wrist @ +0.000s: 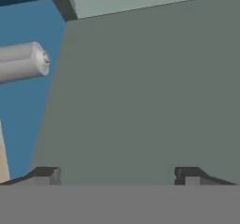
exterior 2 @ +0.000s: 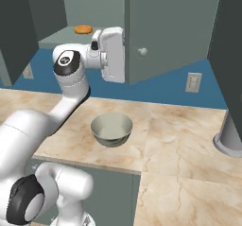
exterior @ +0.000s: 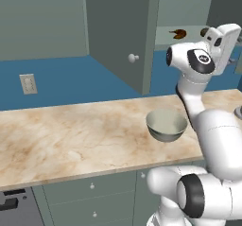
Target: Open the cabinet. Pick the banana and kiwi from the cabinet and place them into the bowl. Then close the cabinet.
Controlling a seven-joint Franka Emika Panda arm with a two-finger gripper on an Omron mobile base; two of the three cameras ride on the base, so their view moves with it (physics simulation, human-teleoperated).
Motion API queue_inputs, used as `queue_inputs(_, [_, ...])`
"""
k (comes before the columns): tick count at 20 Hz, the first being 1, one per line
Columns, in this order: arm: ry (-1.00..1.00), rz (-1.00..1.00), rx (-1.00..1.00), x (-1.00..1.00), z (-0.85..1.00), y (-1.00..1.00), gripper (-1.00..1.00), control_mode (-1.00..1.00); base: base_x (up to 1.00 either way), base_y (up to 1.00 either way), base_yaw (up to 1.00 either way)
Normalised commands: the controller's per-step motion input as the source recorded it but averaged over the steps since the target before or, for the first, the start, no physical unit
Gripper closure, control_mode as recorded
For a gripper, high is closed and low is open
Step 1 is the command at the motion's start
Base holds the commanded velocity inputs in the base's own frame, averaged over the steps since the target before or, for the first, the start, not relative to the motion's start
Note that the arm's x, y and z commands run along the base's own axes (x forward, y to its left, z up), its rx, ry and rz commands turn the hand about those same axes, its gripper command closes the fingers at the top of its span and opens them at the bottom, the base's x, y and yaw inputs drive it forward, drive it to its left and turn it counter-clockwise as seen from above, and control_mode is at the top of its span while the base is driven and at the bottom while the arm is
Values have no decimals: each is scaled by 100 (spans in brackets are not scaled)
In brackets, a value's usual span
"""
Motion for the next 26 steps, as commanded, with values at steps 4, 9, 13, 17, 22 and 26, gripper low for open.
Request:
queue_inputs(4, [-16,-23,4,-99,0,-99,-100,-100,0,0,0])
queue_inputs(9, [-20,-3,1,-59,0,-55,-100,-100,0,0,0])
queue_inputs(13, [-13,0,-2,-35,1,29,-100,-100,0,0,0])
queue_inputs(17, [-8,0,0,-35,2,100,-100,-100,0,0,0])
queue_inputs(22, [-9,6,21,-29,15,45,-100,-100,0,0,0])
queue_inputs(26, [-17,6,35,-31,24,6,-100,-100,0,0,0])
